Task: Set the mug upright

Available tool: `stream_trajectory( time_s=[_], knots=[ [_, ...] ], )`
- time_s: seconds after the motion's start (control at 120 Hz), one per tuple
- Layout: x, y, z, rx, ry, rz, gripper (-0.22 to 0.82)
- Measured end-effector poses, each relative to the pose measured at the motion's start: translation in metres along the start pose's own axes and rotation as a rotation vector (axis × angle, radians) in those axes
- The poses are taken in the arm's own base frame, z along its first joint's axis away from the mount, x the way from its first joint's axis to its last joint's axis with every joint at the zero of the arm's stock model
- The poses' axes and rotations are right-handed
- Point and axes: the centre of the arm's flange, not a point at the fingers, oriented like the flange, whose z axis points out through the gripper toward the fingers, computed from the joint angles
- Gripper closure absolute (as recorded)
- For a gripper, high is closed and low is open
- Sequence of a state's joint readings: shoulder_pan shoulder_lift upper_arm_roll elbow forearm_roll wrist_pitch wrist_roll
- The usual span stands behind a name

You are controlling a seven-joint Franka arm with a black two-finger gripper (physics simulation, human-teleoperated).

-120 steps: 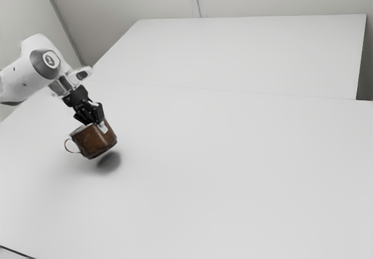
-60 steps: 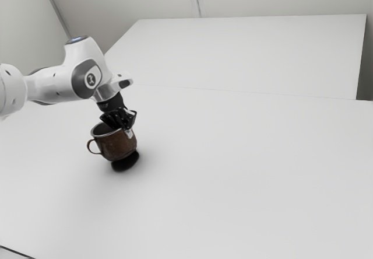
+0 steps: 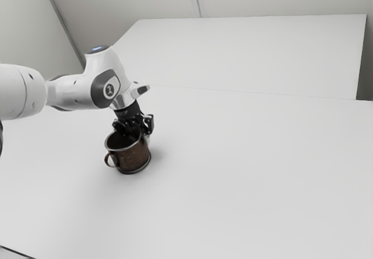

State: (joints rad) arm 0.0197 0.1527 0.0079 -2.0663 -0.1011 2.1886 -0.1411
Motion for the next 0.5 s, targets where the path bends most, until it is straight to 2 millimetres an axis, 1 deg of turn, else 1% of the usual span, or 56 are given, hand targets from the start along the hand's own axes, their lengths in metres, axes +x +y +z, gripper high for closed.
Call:
stream_trajectory(
  time_s=[0.05,0.108,0.175,0.242,0.342,0.375,0.5],
  knots=[
    [-0.002,0.002,-0.009,0.005,0.010,-0.001,0.34],
    [-0.005,0.004,-0.024,0.018,0.027,0.001,0.26],
    [-0.006,0.005,-0.037,0.030,0.043,0.008,0.19],
    [-0.003,0.002,-0.047,0.034,0.060,0.011,0.14],
    [0.006,-0.002,-0.077,0.066,0.112,0.045,0.09],
    [0.009,-0.001,-0.090,0.085,0.131,0.066,0.07],
    [0.012,0.015,-0.144,0.134,0.185,0.137,0.04]
  ],
)
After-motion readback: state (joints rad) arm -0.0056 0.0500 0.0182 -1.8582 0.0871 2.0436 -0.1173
